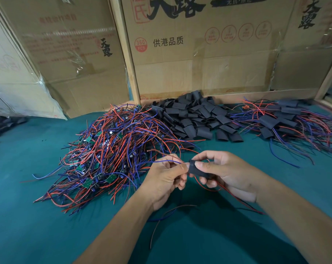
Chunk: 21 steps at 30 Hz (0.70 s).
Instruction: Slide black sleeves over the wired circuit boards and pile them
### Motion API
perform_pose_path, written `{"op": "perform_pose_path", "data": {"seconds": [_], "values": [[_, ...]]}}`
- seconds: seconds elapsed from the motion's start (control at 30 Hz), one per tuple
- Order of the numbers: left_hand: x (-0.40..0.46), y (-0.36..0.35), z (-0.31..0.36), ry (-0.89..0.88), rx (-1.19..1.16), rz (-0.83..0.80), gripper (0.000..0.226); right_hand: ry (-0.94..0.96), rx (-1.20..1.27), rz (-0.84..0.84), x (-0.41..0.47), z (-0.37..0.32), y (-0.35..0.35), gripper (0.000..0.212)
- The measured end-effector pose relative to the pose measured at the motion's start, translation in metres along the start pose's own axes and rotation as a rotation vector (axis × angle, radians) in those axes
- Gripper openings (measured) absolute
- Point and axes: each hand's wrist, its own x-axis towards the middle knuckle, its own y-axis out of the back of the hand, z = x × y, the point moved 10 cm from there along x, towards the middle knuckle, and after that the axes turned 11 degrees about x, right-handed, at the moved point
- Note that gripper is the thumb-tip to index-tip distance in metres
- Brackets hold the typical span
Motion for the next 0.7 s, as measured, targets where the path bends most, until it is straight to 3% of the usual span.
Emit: {"op": "perform_pose_path", "data": {"seconds": [0.27, 0.43, 0.6, 0.63, 0.7], "values": [[0.001, -0.010, 0.007, -0.045, -0.037, -0.104, 0.022, 0.074, -0.074, 0.087, -0.004, -0.020, 0.010, 0.009], [0.004, -0.006, 0.004, -0.051, -0.035, -0.058, 0.016, 0.239, -0.253, 0.365, -0.009, -0.083, 0.087, 0.008], [0.008, -0.002, 0.000, -0.052, -0.015, -0.012, 0.015, 0.211, -0.410, 0.628, 0.002, -0.159, 0.184, 0.020], [0.008, -0.003, 0.000, -0.052, -0.018, -0.014, 0.015, 0.203, -0.484, 0.703, 0.002, -0.180, 0.204, 0.024], [0.007, -0.004, 0.000, -0.052, -0.029, -0.025, 0.015, 0.055, -0.856, 0.880, -0.006, -0.213, 0.230, 0.040]]}}
